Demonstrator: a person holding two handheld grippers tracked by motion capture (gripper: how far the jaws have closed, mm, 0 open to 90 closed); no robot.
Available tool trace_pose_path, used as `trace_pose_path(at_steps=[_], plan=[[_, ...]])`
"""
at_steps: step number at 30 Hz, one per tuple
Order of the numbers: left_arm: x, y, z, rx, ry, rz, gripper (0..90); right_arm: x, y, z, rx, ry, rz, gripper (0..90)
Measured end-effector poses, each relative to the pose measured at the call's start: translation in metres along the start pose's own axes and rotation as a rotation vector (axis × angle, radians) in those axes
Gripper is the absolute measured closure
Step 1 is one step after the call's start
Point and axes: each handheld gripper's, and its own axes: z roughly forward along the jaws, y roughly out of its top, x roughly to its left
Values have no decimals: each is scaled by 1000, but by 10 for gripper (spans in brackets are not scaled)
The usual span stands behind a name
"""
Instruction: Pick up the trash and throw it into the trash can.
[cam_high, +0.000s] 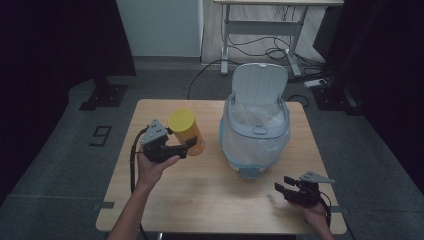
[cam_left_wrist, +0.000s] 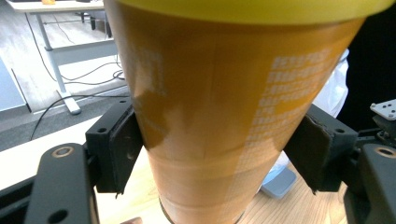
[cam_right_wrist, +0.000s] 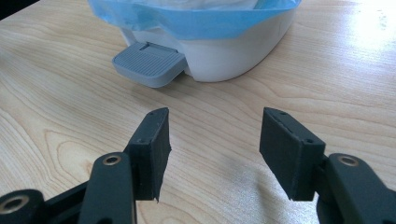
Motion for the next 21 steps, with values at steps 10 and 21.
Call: trace_pose_path(at_steps=[10, 21], plan=[[-3, 13, 2, -9, -7, 13, 244, 1, 0, 2, 10, 1, -5, 423], [-5, 27, 6, -10, -21, 25, 244, 0, -1, 3, 16, -3, -3, 423]])
